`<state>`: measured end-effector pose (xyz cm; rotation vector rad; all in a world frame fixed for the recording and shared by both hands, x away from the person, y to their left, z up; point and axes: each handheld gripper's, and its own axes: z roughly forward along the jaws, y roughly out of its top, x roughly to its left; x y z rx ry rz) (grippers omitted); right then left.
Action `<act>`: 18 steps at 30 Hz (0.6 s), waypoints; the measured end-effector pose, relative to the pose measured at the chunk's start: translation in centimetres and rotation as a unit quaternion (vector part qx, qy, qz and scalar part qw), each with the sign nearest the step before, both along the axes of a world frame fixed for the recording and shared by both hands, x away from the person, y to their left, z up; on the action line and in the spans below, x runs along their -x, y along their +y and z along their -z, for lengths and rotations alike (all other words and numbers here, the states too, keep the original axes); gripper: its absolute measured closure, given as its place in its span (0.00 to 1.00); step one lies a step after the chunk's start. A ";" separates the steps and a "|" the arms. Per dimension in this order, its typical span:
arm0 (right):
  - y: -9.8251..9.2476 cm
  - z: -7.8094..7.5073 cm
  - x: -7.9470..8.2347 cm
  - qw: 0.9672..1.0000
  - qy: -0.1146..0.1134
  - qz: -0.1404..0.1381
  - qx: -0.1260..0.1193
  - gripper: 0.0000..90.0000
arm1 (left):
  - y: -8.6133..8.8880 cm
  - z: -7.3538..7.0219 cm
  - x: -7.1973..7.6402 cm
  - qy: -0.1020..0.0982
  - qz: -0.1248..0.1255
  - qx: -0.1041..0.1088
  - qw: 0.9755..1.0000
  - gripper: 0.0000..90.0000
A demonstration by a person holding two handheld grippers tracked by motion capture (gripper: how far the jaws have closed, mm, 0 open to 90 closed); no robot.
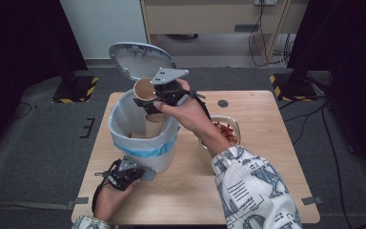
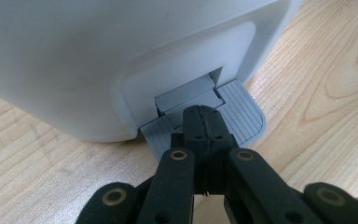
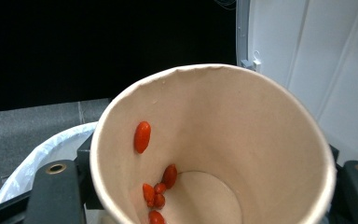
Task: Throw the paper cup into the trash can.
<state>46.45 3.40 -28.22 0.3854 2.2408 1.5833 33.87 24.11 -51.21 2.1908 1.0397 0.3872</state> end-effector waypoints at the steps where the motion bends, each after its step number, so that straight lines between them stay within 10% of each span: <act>1: 0.1 0.0 0.0 1.000 0.000 0.000 -0.001 0.30 | 0.0 0.0 0.0 0.000 0.000 0.000 1.000 1.00; 18: 1.1 0.8 -0.6 1.000 0.011 0.014 0.005 0.21 | 0.0 0.0 0.0 0.000 0.001 0.001 1.000 1.00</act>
